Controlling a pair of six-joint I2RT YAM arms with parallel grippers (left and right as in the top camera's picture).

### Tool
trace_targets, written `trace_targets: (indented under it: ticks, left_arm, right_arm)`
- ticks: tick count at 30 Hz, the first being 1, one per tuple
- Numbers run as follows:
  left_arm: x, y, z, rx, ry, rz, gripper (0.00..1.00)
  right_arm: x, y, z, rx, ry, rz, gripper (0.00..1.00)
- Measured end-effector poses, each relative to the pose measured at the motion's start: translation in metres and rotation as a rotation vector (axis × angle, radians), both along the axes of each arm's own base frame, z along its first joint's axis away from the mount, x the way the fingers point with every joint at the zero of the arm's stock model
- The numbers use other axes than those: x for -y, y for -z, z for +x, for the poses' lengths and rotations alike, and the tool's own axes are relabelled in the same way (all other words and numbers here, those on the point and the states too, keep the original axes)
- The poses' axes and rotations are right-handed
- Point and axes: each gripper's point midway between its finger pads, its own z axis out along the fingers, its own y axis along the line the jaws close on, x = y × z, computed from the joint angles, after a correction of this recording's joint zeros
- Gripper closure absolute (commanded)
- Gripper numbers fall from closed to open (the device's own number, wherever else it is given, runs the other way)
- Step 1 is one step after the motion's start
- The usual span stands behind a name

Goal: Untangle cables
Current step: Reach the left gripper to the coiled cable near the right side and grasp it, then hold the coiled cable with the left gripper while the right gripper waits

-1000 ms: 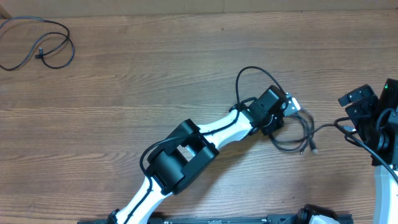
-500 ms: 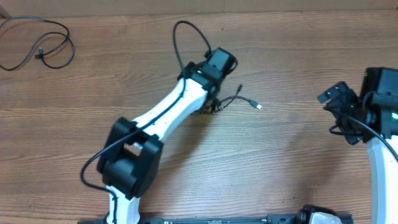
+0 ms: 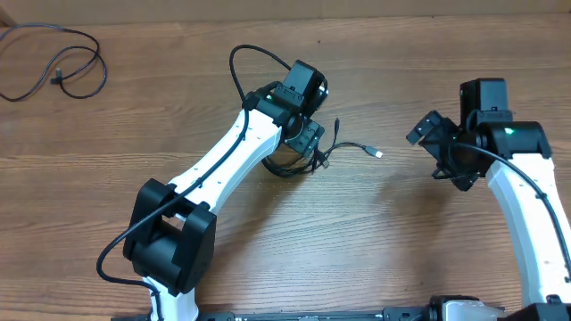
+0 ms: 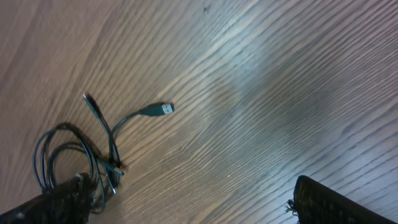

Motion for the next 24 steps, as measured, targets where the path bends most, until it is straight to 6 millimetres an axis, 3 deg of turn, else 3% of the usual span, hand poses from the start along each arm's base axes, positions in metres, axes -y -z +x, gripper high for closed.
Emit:
trace_targets:
  ticks: [4,5,6,10,14,24]
  left_arm:
    - [-0.027,0.001,0.01,-0.018,-0.208,-0.024,0.39]
    - [-0.034,0.003,0.01,-0.035,-0.247,-0.037,0.39]
    - [-0.036,0.004,0.008,-0.07,-0.264,-0.065,0.34]
    - [-0.028,0.008,-0.008,-0.168,-0.085,-0.117,0.34]
    - [-0.01,0.012,-0.019,-0.144,0.142,-0.073,0.37]
    - [-0.012,0.059,-0.031,-0.119,0.241,-0.028,0.45]
  right_arm:
    - [-0.007,0.005,0.002,-0.011,-0.021,0.011,0.0]
    - [-0.008,0.005,0.002,-0.011,-0.023,0.013,0.0]
    - [-0.008,0.004,0.003,-0.007,-0.024,0.014,0.0]
    - [-0.009,0.002,0.009,0.02,-0.024,0.017,0.0]
    - [-0.009,0.002,0.009,0.02,-0.025,0.017,0.0]
    - [-0.009,0.002,0.008,0.016,-0.025,0.017,0.0]
